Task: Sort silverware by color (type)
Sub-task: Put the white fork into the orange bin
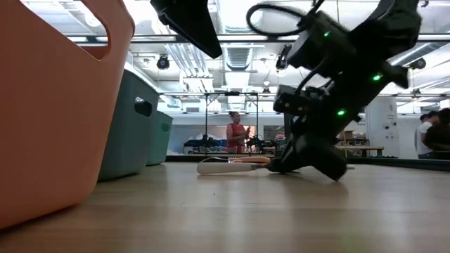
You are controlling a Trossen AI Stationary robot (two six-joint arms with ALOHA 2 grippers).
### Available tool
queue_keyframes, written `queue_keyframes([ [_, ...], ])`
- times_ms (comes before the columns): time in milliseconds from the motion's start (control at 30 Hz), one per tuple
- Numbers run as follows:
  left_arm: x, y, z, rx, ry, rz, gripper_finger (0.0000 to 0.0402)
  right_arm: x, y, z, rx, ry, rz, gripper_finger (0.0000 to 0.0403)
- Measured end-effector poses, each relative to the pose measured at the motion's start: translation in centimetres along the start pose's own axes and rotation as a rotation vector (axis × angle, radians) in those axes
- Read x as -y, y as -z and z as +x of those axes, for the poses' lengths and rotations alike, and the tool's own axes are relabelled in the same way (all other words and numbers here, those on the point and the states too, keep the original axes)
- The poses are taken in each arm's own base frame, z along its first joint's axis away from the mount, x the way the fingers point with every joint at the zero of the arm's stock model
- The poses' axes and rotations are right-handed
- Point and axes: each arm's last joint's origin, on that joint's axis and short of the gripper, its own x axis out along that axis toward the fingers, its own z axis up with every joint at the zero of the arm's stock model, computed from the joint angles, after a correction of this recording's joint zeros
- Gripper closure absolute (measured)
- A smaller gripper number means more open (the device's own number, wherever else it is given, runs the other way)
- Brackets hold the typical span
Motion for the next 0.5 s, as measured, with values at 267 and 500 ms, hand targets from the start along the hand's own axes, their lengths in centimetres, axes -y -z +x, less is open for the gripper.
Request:
queue_keyframes([
  [267,0.0,0.0,0.0,0.005,0.004,-0.007,0.0316,0.9,0.5,1.8,-0.037,-0.033,0.03,0.0364],
  [500,0.0,-0.1,0.2,-0.015,0.072,-0.019,0.0316,0.7,0.6,1.8,-0.053,-0.097,0.022,0.0393],
])
